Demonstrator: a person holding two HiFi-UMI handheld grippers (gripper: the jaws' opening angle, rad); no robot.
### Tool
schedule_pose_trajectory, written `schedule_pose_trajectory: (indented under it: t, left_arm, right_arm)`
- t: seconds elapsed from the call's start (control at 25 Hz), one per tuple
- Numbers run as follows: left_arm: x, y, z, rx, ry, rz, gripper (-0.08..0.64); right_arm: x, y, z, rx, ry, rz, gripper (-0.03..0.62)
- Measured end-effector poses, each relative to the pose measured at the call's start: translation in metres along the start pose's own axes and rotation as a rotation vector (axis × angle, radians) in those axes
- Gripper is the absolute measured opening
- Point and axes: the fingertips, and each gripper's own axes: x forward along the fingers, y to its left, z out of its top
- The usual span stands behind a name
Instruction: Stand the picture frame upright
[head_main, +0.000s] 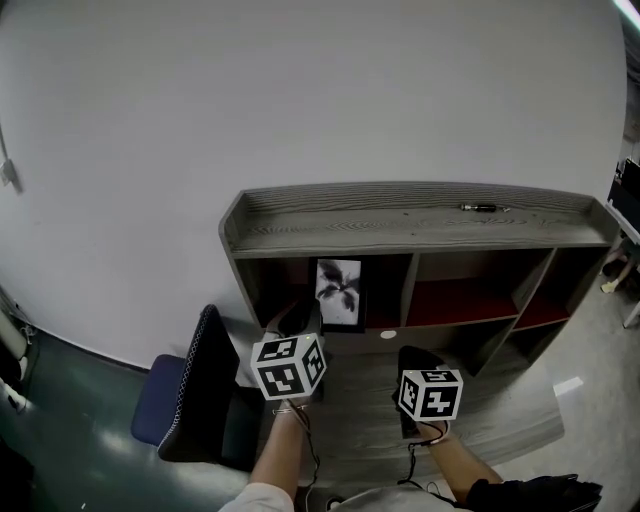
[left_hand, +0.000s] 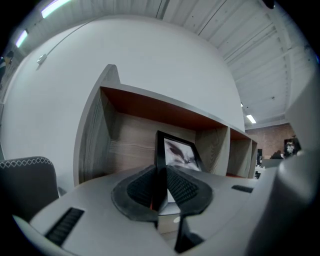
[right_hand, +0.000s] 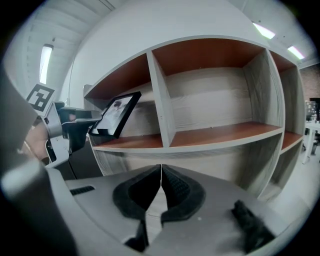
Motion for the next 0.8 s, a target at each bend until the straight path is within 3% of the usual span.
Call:
schedule_pose_trajectory:
  t: [0.16, 0.32, 0.52, 0.8]
  left_arm:
    - [0.012, -0.003, 0.005, 0.012, -0.012, -0.003, 0.075]
    - [0.021, -0.005, 0.008, -0.035, -0.032, -0.012, 0.075]
    - [0.033, -0.004, 0.013, -0.039, -0.059, 0.003, 0.075]
    - [0.051, -0.001, 0.013, 0.009, -0.055, 0.045, 0.074]
  right_arm:
    - [0.001, -0.005, 0.005, -0.002, -0.007, -0.010, 0.032]
    - [-0.001, -0.013, 0.005, -0.002, -0.010, -0.028, 0.032]
    - [-0.002, -0.026, -0.001, 0.005, 0.004, -0.058, 0.032]
    - [-0.005, -0.032, 0.000, 0.008, -0.003, -0.075, 0.032]
